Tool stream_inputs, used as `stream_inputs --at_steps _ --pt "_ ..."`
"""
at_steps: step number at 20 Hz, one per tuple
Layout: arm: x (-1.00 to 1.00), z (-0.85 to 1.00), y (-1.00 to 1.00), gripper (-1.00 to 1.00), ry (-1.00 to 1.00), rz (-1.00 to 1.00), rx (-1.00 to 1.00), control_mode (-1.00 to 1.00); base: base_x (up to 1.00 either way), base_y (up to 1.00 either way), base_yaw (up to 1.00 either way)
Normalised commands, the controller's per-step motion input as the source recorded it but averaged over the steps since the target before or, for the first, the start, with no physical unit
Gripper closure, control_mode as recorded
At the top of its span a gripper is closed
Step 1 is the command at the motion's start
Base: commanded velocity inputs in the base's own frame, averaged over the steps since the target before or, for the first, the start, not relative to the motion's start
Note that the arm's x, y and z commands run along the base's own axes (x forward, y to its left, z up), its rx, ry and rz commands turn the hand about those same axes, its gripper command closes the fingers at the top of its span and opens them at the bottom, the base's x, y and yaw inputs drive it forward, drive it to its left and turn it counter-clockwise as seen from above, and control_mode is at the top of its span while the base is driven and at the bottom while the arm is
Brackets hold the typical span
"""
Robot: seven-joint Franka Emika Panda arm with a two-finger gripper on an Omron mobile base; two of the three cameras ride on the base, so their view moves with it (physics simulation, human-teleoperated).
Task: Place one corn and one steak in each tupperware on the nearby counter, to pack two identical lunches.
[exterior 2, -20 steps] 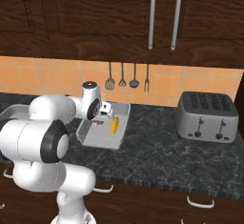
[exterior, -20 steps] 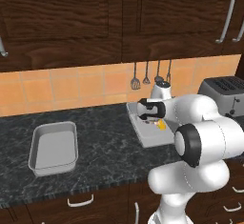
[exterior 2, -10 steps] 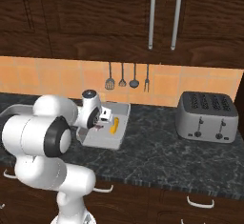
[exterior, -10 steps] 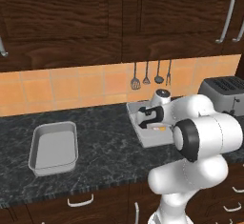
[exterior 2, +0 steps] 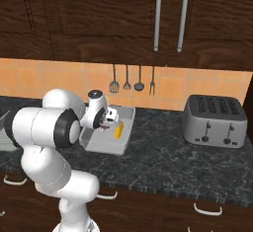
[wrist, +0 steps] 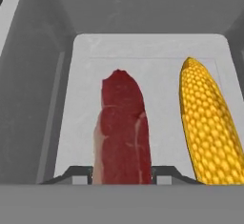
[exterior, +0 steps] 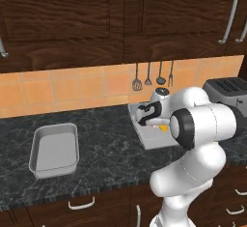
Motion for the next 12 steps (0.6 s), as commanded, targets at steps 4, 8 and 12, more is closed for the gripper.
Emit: stream_inputs --at_steps 4,8,12 --pt "0.05 0.11 0.00 -1.00 0.00 0.00 0.00 -1.00 0.00 0.00 0.00" --pt "-0.25 0.62 -0.01 -1.00 0.00 0.00 0.00 -1.00 0.00 0.00 0.00" --pt "-0.92 0.73 -0.14 -1.00 0.00 0.00 0.03 -1.00 0.00 0.00 0.00"
